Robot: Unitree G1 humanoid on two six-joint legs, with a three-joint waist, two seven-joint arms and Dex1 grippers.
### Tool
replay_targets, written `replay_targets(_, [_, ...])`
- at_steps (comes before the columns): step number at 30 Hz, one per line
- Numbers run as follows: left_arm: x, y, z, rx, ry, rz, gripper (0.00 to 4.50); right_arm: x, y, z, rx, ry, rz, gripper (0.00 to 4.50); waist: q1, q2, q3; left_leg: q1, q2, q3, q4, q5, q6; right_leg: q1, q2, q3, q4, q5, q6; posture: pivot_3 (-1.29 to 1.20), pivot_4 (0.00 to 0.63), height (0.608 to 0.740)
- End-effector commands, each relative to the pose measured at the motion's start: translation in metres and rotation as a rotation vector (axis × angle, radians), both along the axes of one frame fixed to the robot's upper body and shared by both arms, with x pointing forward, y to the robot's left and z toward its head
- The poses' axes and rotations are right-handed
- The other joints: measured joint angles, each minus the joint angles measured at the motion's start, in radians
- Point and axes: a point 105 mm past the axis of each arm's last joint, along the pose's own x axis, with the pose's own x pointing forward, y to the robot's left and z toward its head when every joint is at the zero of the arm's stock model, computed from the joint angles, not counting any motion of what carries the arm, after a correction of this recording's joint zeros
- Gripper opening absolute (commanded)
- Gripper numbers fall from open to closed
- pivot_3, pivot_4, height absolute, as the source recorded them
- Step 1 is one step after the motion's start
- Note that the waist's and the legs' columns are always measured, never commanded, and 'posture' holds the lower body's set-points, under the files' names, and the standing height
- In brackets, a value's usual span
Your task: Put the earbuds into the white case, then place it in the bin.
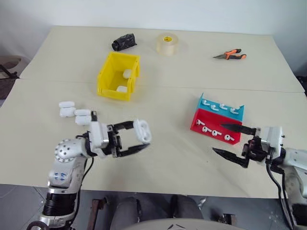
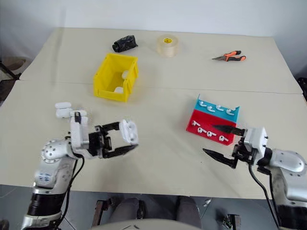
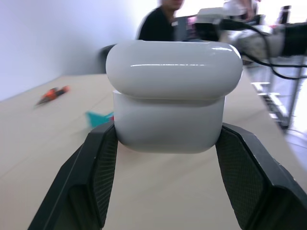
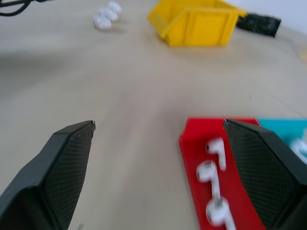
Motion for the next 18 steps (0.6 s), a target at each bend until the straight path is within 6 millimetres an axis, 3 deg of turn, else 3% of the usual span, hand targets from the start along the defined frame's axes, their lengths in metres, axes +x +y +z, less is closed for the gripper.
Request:
replay_targets(1, [-0.006,-0.013,0.002,-0.046,-0.039,-0.097,2.72,-0.013,-0.014,0.018,-0.043,-0.049,-0.066,4.5,0.001,0.0,0.0,0.0,0.0,0.0,0.0,0.0,0.0,0.0,0.0,0.0,-0.001,0.0,0.0,0.0,0.15,0.74])
replay_targets(5, [-0.006,-0.024,-0.001,-0.032,-0.033,-0.204,2.72,-0.026,-0.038,0.016,-0.111,0.024,-0.167,4.5,0.001,0.0,0.0,0.0,0.0,0.0,0.0,0.0,0.0,0.001,0.0,0.0,-0.002,0.0,0.001,0.0,0.15,0.74])
replay_targets(10, [0.002,-0.027,-0.005,0.036,-0.003,-0.216,2.72,-0.033,-0.044,0.006,-0.194,0.135,-0.228,4.5,0.0,0.0,0.0,0.0,0.0,0.0,0.0,0.0,0.001,0.002,0.0,0.0,-0.003,0.0,0.001,0.0,0.15,0.74])
replay_targets(12, [0.005,-0.028,-0.005,0.048,0.024,-0.204,2.72,-0.028,-0.038,0.008,-0.2,0.198,-0.257,4.5,-0.003,0.0,0.0,0.0,0.0,0.0,0.0,0.0,0.001,0.002,0.0,0.0,-0.003,0.0,0.001,0.0,0.15,0.74])
replay_targets(15, [0.006,-0.032,-0.001,0.029,0.062,-0.198,2.72,-0.014,-0.012,0.02,-0.231,0.256,-0.201,4.5,-0.005,0.0,0.0,0.001,0.0,-0.001,0.0,0.0,0.001,0.001,0.0,0.001,-0.004,0.001,0.002,0.0,0.15,0.74])
replay_targets(18, [0.003,-0.034,-0.004,0.048,0.075,-0.199,2.72,0.004,-0.012,0.017,-0.389,0.334,-0.249,4.5,-0.003,0.0,0.0,0.001,0.0,-0.003,0.001,0.0,0.001,0.002,0.001,0.001,-0.003,0.001,0.002,0.0,0.15,0.74])
